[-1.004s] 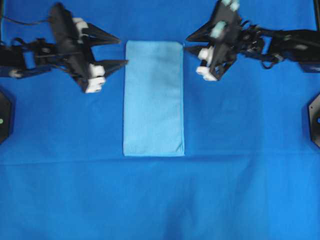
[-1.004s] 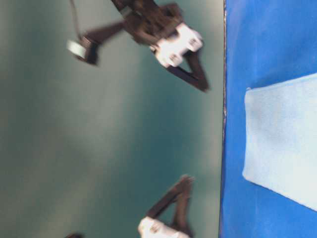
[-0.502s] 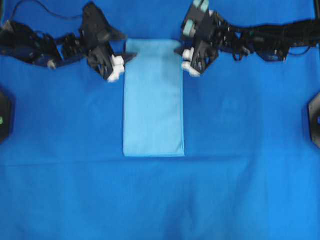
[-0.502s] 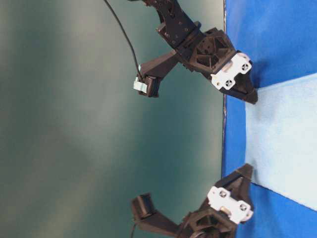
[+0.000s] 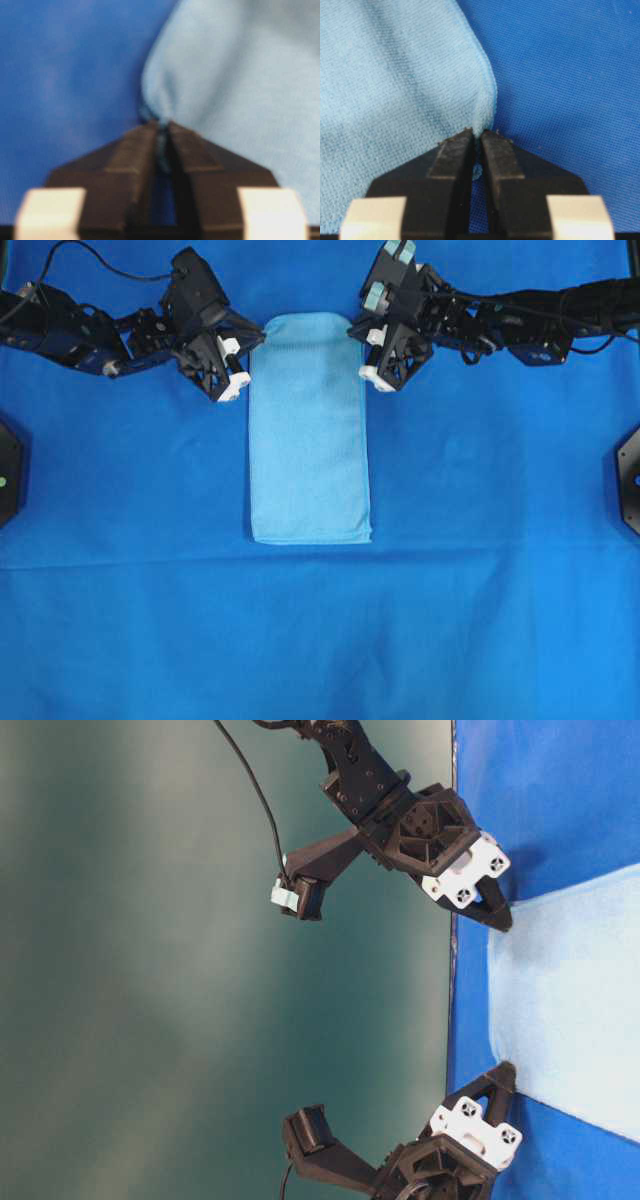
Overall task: Fold a vertical towel.
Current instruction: 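Lower both grippers and pinch the towel's top left and right corners, then lift the top corners and carry them down toward the towel's bottom edge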
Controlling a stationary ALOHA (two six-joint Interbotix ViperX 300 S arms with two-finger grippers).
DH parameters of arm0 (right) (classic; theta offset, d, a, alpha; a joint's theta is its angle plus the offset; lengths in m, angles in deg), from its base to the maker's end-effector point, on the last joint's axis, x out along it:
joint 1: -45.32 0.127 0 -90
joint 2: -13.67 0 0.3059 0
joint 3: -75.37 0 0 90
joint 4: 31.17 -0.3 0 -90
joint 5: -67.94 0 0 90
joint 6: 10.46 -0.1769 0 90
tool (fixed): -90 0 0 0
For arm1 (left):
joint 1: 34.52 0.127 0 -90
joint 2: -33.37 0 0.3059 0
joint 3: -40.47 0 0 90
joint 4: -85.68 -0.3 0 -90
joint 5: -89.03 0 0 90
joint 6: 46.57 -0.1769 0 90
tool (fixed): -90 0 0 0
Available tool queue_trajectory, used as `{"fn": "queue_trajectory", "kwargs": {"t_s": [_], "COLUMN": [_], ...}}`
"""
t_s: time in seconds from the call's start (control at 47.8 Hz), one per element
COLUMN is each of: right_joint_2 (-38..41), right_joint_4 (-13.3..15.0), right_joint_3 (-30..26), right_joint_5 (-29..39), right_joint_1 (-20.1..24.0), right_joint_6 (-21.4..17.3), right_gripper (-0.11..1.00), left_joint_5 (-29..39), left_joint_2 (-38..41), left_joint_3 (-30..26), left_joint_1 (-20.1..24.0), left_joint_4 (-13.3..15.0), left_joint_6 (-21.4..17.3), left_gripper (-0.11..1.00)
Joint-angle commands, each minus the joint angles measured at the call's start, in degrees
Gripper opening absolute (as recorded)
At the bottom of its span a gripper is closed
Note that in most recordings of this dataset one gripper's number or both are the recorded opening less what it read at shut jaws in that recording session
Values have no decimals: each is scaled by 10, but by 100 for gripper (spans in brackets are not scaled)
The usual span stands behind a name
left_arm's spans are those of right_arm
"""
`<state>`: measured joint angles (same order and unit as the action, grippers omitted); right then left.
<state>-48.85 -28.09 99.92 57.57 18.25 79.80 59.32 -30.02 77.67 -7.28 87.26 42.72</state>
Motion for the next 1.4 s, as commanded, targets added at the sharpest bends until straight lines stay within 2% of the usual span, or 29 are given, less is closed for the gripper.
{"fn": "queue_trajectory", "kwargs": {"t_s": [0.0, 0.335, 0.544, 0.69, 0.92, 1.129, 1.38], "right_joint_2": [-5, -24, -46, -50, -53, -94, -157], "right_joint_4": [-1, -4, -3, -1, 0, 0, 0], "right_joint_3": [-3, 4, 0, -7, -13, -4, 7], "right_joint_5": [3, -1, -1, -2, -1, 4, 41], "right_joint_1": [4, 2, -22, -39, -42, -40, -15], "right_joint_6": [-3, -16, -12, -10, -8, -8, -8], "right_gripper": [5, 5, 5, 5, 5, 5, 5], "left_joint_5": [4, 13, 14, 29, 47, 75, 115], "left_joint_2": [-5, -18, -26, -26, -39, -98, -184], "left_joint_3": [-9, -18, -39, -54, -60, -46, -25], "left_joint_1": [1, 9, 27, 36, 38, 31, -10], "left_joint_4": [0, 0, 0, 0, 0, 0, 0], "left_joint_6": [-1, -4, -37, -44, -51, -53, -60], "left_gripper": [4, 4, 4, 4, 4, 4, 4]}}
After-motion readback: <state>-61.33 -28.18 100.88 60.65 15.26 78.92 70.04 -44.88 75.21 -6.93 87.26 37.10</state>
